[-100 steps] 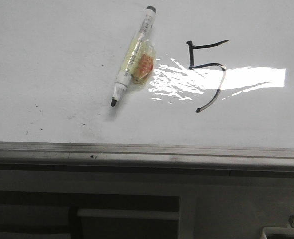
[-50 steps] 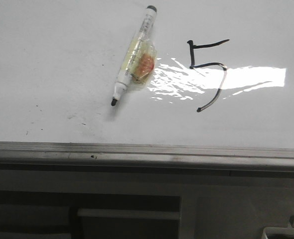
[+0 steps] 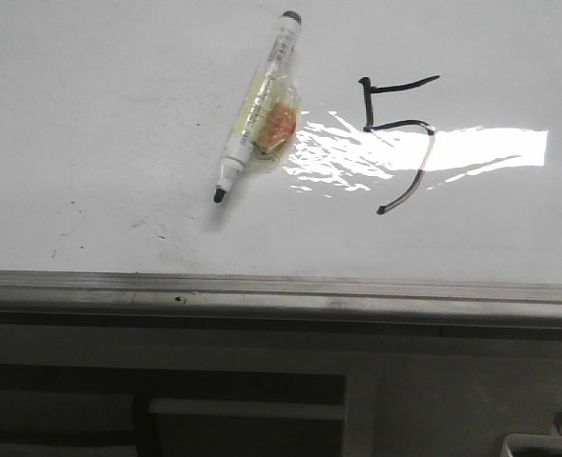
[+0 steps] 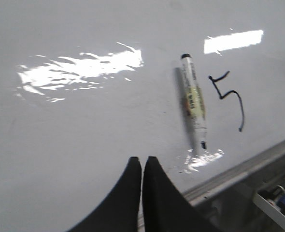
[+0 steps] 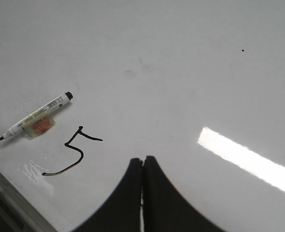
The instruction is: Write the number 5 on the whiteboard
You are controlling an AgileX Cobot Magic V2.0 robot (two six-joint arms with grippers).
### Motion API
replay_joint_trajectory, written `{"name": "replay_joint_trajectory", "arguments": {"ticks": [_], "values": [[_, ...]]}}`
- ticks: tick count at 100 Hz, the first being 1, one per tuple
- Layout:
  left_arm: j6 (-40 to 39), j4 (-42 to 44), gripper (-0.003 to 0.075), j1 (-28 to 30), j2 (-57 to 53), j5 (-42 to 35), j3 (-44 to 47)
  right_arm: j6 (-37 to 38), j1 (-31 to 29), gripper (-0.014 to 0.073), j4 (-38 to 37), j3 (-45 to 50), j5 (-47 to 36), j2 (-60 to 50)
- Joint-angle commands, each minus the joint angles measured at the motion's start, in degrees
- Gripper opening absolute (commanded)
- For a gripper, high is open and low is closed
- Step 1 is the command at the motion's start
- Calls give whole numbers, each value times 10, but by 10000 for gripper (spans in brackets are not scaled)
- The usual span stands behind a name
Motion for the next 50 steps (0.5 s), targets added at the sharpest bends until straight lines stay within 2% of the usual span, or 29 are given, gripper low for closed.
{"name": "replay_joint_trajectory", "arguments": {"ticks": [1, 11, 32, 50], "values": [[15, -9, -20, 48, -44, -83, 23, 1, -5, -63, -12, -10, -45, -1], [50, -31, -20, 106, -93, -102, 62, 1, -5, -63, -12, -10, -45, -1], [164, -163, -20, 196, -143, -101, 119, 1, -5, -63, -12, -10, -45, -1], [181, -176, -20, 248, -143, 11, 119, 1, -5, -63, -12, -10, -45, -1]]}}
